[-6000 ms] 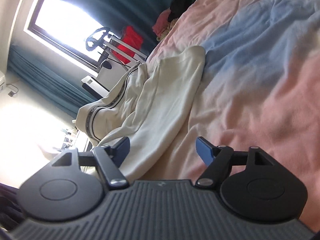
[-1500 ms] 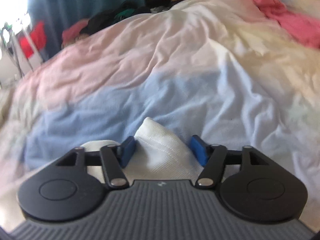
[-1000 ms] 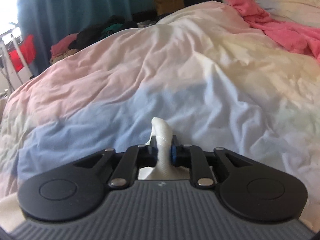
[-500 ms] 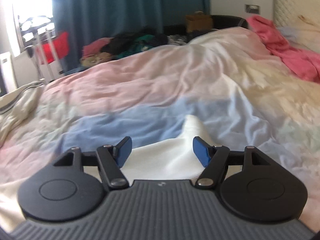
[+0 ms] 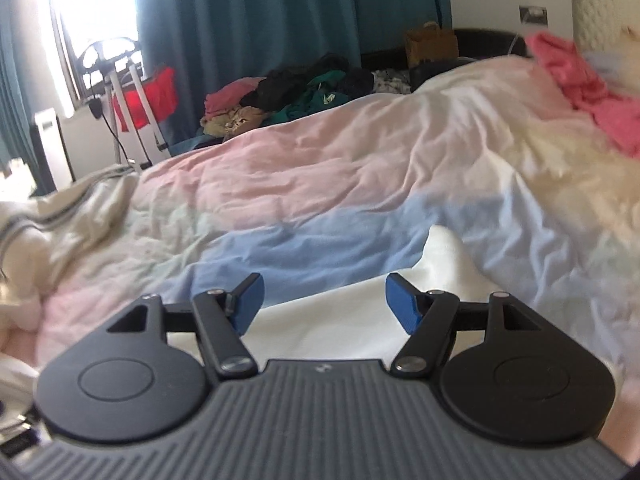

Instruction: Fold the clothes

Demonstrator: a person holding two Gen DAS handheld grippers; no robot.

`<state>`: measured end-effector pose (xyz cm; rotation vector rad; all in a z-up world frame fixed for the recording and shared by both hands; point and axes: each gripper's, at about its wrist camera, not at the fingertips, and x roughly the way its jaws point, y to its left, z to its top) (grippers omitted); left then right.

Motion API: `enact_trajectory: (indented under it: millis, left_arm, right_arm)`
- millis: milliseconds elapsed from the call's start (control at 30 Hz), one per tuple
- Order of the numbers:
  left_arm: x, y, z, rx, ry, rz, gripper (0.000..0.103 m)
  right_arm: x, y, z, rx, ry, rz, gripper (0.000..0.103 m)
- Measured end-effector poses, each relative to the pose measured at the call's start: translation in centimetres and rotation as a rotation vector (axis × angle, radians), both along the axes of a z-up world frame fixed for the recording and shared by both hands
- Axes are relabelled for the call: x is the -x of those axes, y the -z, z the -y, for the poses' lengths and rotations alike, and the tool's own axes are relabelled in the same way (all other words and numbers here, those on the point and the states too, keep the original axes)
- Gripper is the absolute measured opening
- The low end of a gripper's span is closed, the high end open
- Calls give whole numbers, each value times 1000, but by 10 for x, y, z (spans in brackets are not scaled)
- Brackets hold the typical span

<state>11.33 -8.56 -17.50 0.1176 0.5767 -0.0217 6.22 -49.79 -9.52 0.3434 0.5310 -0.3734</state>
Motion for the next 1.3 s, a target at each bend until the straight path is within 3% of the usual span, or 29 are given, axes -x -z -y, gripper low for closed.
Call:
enact_trajectory:
  millis: [300,733,1300]
  left_arm:
    - [0,0,0,0,0,-1,103]
    - [0,0,0,0,0,-1,103]
    - [1,0,1,-4,-2,0,103]
  right_arm:
    - [6,1,12,-56,64,11,69]
    - [1,-2,-8,-20,0,6,69]
    - [3,-13,-58,-88,-141,56,69]
